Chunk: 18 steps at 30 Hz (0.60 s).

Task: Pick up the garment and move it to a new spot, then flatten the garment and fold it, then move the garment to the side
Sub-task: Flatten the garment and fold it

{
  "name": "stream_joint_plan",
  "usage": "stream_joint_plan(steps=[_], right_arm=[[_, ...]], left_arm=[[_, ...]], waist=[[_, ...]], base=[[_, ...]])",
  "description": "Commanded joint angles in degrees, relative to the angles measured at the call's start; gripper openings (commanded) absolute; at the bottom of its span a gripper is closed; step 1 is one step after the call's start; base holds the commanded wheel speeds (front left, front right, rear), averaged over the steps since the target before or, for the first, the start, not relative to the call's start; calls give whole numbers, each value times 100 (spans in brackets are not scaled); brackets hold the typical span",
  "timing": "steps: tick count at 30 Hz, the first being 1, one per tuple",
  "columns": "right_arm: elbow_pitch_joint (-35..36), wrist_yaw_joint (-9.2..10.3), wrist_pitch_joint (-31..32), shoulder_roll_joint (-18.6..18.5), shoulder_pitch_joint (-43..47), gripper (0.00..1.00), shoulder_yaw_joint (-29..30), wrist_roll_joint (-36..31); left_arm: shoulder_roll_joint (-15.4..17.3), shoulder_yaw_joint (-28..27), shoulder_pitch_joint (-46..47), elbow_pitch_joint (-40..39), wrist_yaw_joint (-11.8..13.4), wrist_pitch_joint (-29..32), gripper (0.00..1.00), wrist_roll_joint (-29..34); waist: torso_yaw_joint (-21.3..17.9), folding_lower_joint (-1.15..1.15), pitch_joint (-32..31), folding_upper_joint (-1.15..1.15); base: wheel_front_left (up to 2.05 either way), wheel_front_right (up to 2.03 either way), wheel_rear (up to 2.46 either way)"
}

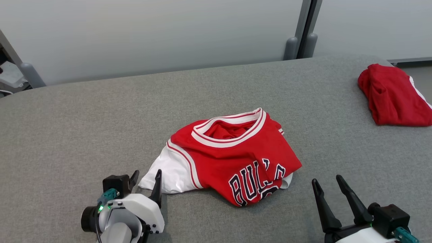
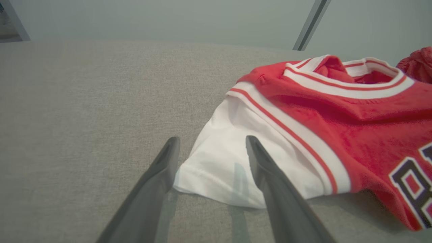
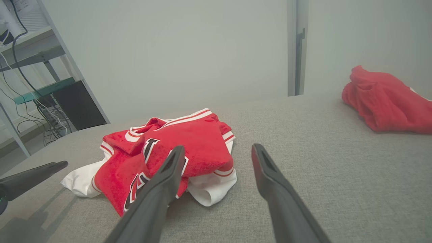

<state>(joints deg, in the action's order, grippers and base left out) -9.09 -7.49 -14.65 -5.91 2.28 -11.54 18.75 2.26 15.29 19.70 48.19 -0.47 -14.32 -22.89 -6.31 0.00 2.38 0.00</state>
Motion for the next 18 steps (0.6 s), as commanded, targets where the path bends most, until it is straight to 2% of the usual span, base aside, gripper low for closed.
stream_joint_plan(steps=[1,8,14,15,16,18], right_arm=[[129,0,-35,-104,-263,100,-117,66],[133,0,-35,-141,-452,100,-210,99],[133,0,-35,-133,-542,100,-234,141],[131,0,-35,-129,-541,100,-225,142],[128,0,-35,-125,-536,100,-215,142],[120,0,-35,-118,-515,100,-203,142]], left_arm=[[62,-120,383,38,-38,-51,100,-7],[79,7,927,1029,134,178,100,70],[74,116,1272,1769,-63,342,98,25],[73,132,1297,1821,-111,335,3,9],[71,144,1315,1859,-164,319,0,-14],[68,158,1331,1893,-302,296,0,-105]], waist=[[-55,0,101,0],[-170,0,263,0],[-252,0,308,0],[-257,0,298,0],[-260,0,283,0],[-265,0,235,0]], base=[[0,0,0],[0,0,0],[0,0,0],[0,0,0],[0,0,0],[0,0,0]])
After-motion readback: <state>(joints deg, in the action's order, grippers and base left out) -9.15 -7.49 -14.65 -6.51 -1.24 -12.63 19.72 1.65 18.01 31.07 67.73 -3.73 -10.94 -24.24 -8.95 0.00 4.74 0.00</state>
